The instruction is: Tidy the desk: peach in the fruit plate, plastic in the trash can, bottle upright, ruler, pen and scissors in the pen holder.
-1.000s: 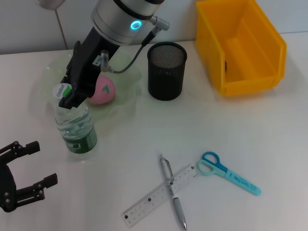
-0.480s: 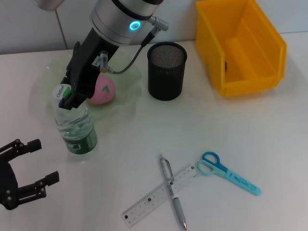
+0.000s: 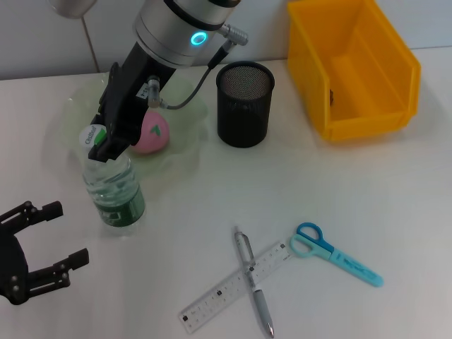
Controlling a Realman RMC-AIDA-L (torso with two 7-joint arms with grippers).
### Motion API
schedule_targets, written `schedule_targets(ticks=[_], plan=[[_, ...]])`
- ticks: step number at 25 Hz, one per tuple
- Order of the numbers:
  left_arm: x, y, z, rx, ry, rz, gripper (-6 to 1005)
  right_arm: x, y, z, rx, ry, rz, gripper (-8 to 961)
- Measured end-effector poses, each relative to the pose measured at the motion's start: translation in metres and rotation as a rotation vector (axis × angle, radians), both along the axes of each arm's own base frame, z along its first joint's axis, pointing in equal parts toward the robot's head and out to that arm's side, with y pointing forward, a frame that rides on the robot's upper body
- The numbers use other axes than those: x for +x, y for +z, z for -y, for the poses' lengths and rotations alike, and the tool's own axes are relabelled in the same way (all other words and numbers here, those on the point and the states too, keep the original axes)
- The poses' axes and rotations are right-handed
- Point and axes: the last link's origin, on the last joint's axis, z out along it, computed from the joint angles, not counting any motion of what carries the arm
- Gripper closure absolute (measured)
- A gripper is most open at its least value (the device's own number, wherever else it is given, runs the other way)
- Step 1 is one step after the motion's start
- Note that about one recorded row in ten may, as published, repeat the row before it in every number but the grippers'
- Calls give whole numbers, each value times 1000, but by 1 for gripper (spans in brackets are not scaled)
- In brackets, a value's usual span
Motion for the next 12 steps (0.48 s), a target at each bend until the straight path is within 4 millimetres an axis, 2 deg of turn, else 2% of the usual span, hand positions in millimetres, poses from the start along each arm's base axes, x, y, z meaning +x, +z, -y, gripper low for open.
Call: schedule_targets(ticks=[12], plan=[[1,0,-2,0,-4,-2,174,0,0,-1,4,1,2,514]])
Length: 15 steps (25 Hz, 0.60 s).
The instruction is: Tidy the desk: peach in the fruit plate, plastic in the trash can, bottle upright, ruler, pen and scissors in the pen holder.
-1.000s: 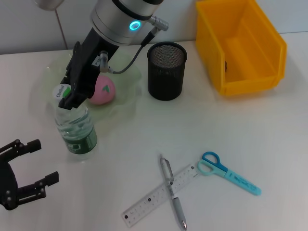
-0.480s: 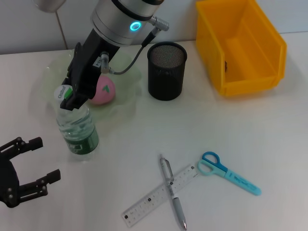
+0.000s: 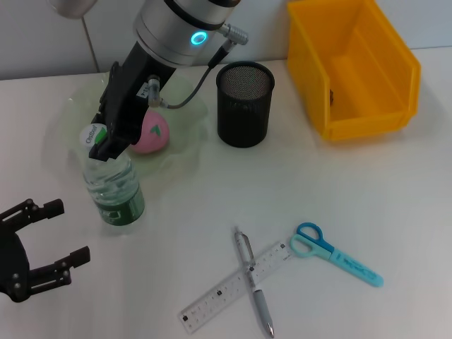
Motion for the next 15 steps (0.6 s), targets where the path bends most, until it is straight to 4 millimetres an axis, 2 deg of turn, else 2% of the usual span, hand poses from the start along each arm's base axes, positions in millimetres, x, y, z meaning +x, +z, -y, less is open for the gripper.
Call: schedule_targets(ticks=[12,15], plan=[[1,0,-2,1,-5,-2,175,-4,4,0,7,22,-11,512],[2,0,-3,3,-6,-2,175,-5,5,1,8,25,-11,475]])
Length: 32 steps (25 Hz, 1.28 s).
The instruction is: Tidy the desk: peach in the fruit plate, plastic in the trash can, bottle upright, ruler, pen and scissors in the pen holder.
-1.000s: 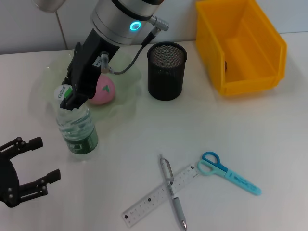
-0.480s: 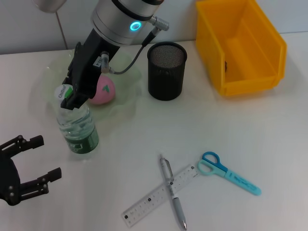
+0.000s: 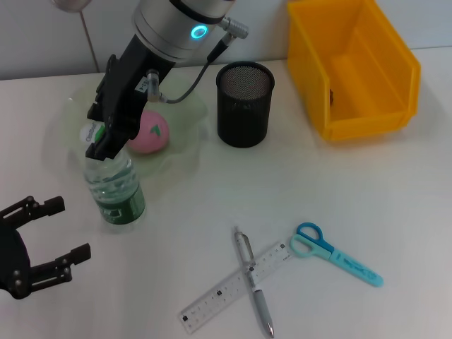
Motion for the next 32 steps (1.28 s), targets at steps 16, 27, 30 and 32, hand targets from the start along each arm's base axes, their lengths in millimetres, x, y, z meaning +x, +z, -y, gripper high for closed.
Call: schedule_targets(ticks=[16,27,30,32], plan=[[1,1,-4,4,1,-2,175,-4,7,0,14,24,-13,287],[1,3,-6,4,4,-3,176,-2,19,4,39,56,-65,236],[1,4,-6,-1,7,1,176,3,29,10,49,55,-115,217],[1,4,-6,-2,7,2,176,6,33,12,52,50,-126,205]])
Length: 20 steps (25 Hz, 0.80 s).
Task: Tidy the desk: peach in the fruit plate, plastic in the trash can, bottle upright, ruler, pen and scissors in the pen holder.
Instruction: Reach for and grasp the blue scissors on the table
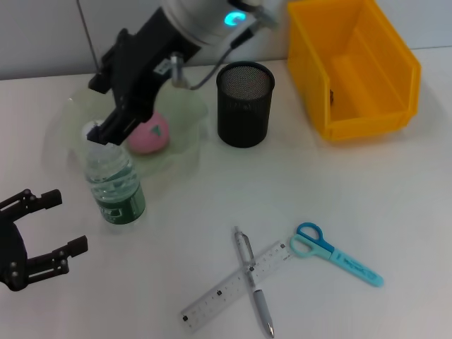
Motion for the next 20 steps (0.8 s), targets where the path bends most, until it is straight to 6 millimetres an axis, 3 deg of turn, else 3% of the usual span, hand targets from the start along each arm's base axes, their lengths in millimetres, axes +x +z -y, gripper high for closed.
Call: schedule_targets(ticks=[9,11,12,13,14,16,17,20], plan=[[5,3,-3,-29,3,25,176,47,48,30,33,-72,-178,206],[7,2,-5,-39,7,33,176,72,67,44,48,-121,-242,207],[7,2,-5,-39,7,33,176,72,67,44,48,-121,-242,207],[8,2,-5,-43,7,37,176,93,78,52,62,-176,-279,207],[9,1,-5,-46,5,39,176,93,78,52,62,-176,-279,207],[10,0,-4,-52,-1,47,176,123,90,63,61,-250,-342,207],[10,0,-4,-52,-1,47,176,123,90,63,61,-250,-342,207],[15,0,-1,-73,-21,74,176,147,100,79,36,-283,-405,208]])
